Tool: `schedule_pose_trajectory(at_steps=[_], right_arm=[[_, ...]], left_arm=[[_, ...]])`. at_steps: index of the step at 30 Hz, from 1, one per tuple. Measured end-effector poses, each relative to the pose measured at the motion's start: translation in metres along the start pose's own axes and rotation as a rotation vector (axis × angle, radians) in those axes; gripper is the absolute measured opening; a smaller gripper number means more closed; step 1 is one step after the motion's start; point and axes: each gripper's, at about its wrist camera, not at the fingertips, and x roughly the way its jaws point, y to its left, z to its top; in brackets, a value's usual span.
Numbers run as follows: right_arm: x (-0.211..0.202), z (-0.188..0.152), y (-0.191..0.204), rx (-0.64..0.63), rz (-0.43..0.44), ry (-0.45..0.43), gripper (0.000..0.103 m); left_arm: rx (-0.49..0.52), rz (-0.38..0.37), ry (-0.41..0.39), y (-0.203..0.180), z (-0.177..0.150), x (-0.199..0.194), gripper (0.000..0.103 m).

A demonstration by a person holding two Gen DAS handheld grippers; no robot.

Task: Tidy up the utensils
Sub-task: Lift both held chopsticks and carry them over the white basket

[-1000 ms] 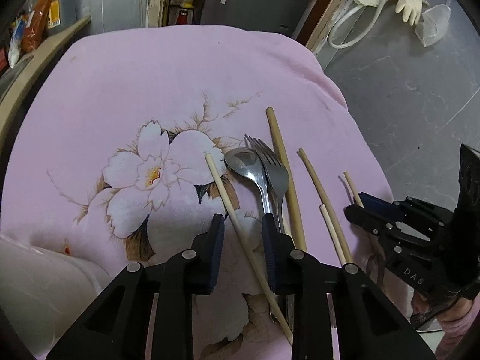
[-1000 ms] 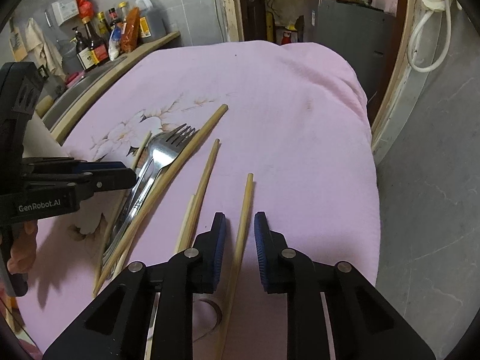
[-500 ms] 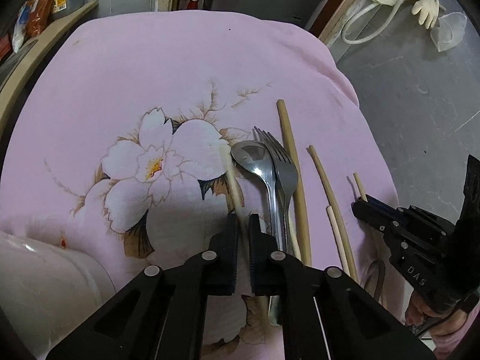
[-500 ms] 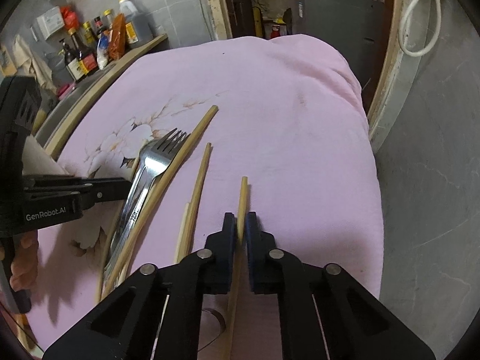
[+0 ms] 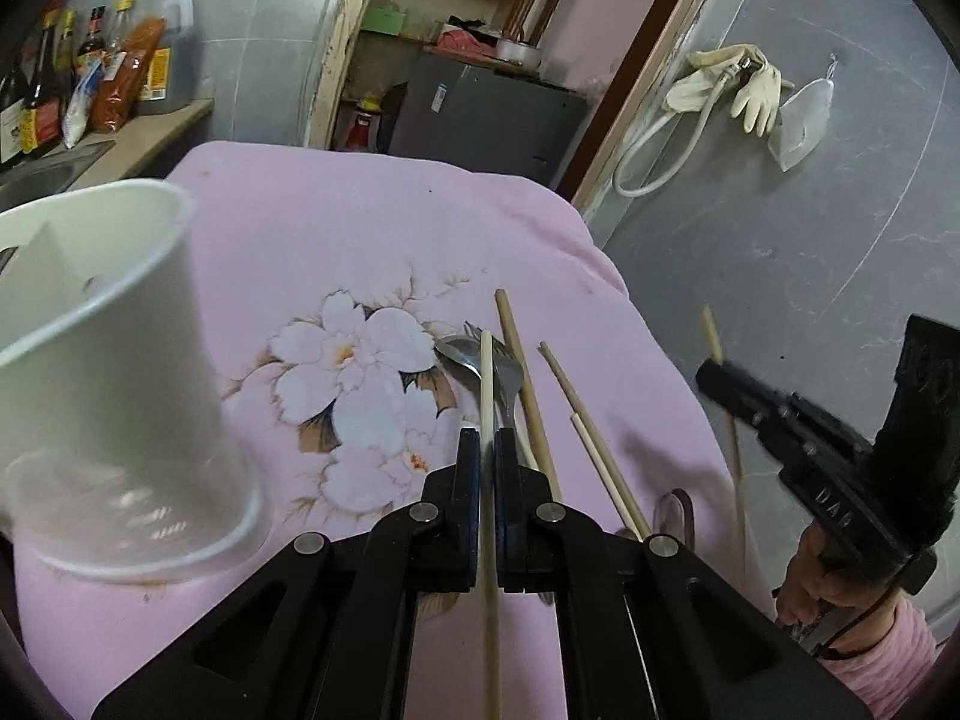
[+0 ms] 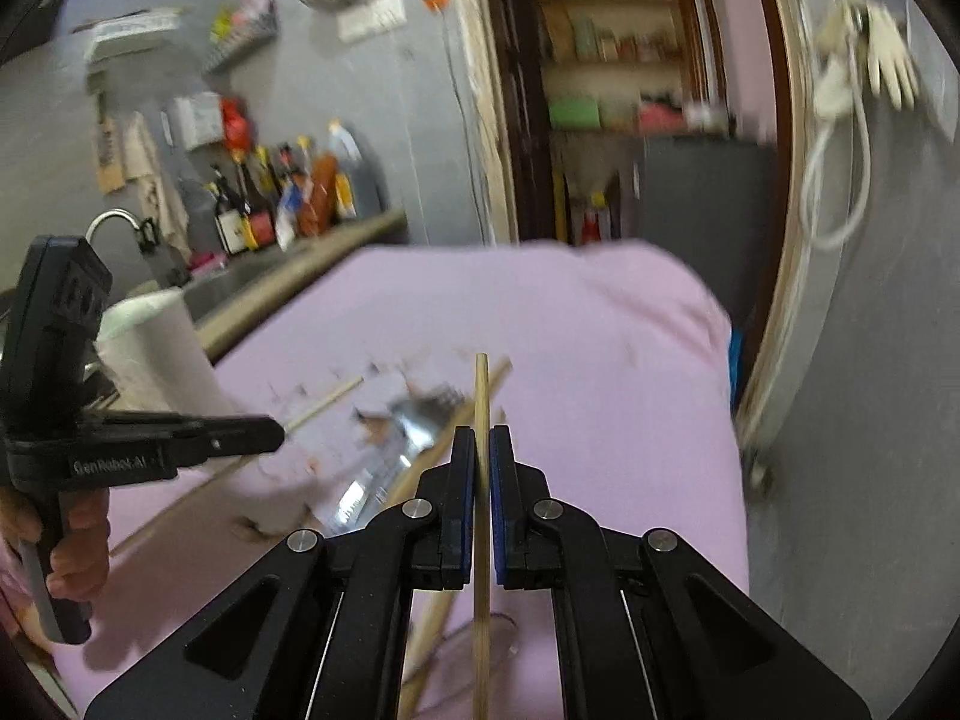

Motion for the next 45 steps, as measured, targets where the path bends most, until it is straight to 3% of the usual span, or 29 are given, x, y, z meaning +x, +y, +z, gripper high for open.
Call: schedule_pose_trajectory(at_steps=[5, 10, 13, 21, 30, 36, 45], right_arm=[[-0.006, 0.017, 0.022, -0.020, 0.049, -0.081, 0.003], [-0.001, 0.020, 0.042, -0.024, 0.112, -0.075, 0.003], [-0.002, 0.021, 0.052, -0.024, 0.147, -0.088, 0.003], [-0.008, 0.053, 0.095, -0.014, 0.270, -0.250, 0.003], [0.003, 0.110, 0.152, 0.037, 0.389, -0.533, 0.003], [0.020, 0.111, 0.157, 0.071, 0.354, -0.670, 0.003], [0.047, 0.094, 0.154, 0.064, 0.258, -0.697, 0.003]], left_arm=[[-0.049, -0.089, -0.082, 0.005, -0.002, -0.022, 0.002], [-0.086, -0.052, -0.069, 0.011, -0.006, -0.042, 0.002], [-0.105, -0.039, -0.119, 0.018, -0.011, -0.063, 0.002], [-0.092, 0.050, -0.385, 0.028, 0.007, -0.127, 0.002], [-0.161, 0.137, -0.719, 0.080, 0.042, -0.186, 0.002], [-0.183, 0.194, -0.906, 0.129, 0.053, -0.192, 0.002], [-0.259, 0.265, -1.011, 0.159, 0.045, -0.178, 0.002]])
